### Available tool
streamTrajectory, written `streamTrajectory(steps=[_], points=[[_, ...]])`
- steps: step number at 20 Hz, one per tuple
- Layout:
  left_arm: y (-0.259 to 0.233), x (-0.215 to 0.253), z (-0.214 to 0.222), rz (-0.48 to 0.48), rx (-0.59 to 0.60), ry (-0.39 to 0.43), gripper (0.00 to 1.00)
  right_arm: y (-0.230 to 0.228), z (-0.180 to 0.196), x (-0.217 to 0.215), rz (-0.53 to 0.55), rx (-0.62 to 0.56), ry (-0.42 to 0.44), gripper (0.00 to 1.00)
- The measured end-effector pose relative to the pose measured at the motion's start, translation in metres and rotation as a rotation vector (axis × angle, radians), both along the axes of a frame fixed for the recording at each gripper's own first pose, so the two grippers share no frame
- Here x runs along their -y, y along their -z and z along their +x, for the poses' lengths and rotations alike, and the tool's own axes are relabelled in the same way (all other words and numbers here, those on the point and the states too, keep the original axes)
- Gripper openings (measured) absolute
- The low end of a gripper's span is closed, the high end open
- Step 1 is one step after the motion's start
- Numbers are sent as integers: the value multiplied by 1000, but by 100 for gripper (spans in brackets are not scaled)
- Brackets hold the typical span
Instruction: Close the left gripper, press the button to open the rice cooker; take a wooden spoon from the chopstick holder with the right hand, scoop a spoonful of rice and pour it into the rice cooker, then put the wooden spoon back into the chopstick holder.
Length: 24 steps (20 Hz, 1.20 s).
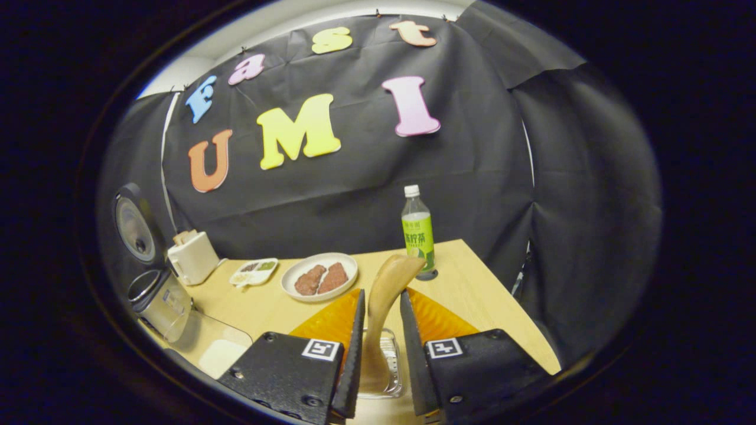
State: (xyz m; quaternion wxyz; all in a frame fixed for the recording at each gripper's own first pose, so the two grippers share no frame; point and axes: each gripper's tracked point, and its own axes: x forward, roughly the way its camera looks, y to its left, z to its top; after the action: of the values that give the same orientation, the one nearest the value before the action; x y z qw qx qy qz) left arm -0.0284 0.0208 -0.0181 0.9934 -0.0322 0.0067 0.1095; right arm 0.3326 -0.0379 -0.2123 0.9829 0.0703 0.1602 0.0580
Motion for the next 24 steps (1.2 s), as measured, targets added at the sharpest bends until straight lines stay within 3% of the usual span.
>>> streamTrajectory(steps=[3, 4, 7, 8, 9, 10, 11, 12, 14, 15, 17, 24], points=[[7, -5, 5, -17, -16, -10, 94, 8, 5, -12, 118, -41, -38, 42], [10, -5, 8, -21, -28, -11, 94, 6, 10, -10, 130, -41, -35, 39], [16, -5, 11, -18, -47, -12, 94, 14, 23, -4, 137, -83, -42, 37], [17, -4, 12, -13, -48, -14, 94, 15, 26, -9, 157, -110, -67, 31], [19, -5, 14, -10, -52, -15, 94, 18, 30, -9, 159, -134, -77, 37], [22, -3, 16, -7, -60, -14, 95, 22, 35, -5, 148, -153, -70, 37], [25, -2, 17, -6, -69, -14, 94, 23, 41, -5, 143, -158, -78, 31], [27, -1, 18, -6, -77, -12, 94, 23, 41, -7, 136, -159, -89, 37], [28, 2, 20, -2, -83, -4, 94, 17, 42, -10, 151, -139, -95, 36], [28, 3, 21, -1, -83, -1, 94, 13, 39, -15, 173, -134, -106, 20], [27, 5, 21, -3, -80, 9, 95, -1, 24, -18, 178, -107, -115, 16], [19, -1, 7, -8, -41, 50, 94, -99, -32, -11, 75, 148, -51, 14]])
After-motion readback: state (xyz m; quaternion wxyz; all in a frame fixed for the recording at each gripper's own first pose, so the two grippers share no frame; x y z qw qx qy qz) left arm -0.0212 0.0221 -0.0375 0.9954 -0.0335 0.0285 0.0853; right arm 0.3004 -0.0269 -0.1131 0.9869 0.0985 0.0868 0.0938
